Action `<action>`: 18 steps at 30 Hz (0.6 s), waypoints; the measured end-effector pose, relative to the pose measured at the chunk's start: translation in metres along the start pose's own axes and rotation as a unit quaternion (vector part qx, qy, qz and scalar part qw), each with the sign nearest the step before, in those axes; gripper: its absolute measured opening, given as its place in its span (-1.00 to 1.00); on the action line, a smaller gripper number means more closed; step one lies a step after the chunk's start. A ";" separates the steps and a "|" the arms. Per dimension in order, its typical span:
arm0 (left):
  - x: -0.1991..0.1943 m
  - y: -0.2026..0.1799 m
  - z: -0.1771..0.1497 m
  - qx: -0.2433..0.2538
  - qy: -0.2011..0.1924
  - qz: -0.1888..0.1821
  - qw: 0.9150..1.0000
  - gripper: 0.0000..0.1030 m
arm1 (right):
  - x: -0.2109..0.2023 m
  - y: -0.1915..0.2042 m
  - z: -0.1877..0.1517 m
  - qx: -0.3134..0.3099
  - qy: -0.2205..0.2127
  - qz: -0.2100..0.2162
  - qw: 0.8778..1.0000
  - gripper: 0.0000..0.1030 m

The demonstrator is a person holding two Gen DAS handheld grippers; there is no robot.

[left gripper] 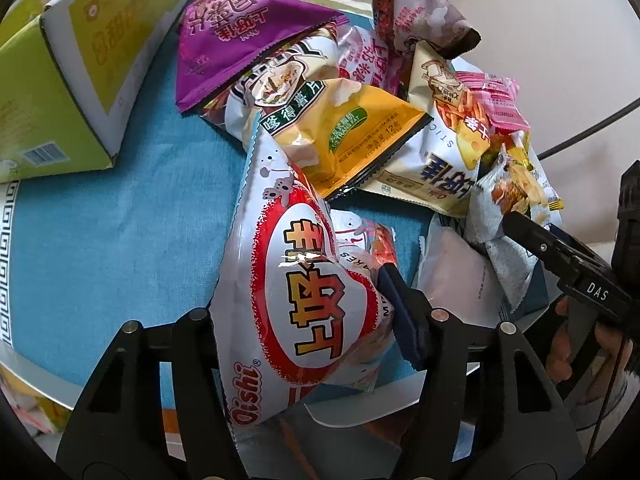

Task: Organize snacks
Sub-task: 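Grasp the white Oishi bag with the left tool while the right tool grasps the silver chip bag, then carry both bags over the yellow box and open both tools to drop them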

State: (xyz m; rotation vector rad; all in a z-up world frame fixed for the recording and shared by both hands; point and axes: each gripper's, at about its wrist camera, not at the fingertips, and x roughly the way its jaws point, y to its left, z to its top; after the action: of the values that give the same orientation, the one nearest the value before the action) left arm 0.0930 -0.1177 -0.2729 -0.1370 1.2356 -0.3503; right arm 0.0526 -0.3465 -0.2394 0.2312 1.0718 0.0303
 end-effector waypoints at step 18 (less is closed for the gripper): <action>-0.026 -0.011 0.003 -0.011 -0.023 0.013 1.000 0.02 | -0.005 -0.004 -0.006 -0.017 -0.001 0.054 0.998 0.01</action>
State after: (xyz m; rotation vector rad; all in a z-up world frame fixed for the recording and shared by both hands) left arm 0.0863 -0.1197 -0.2456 -0.1473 1.1949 -0.3098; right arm 0.0445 -0.3502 -0.2388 0.2580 1.0561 0.1459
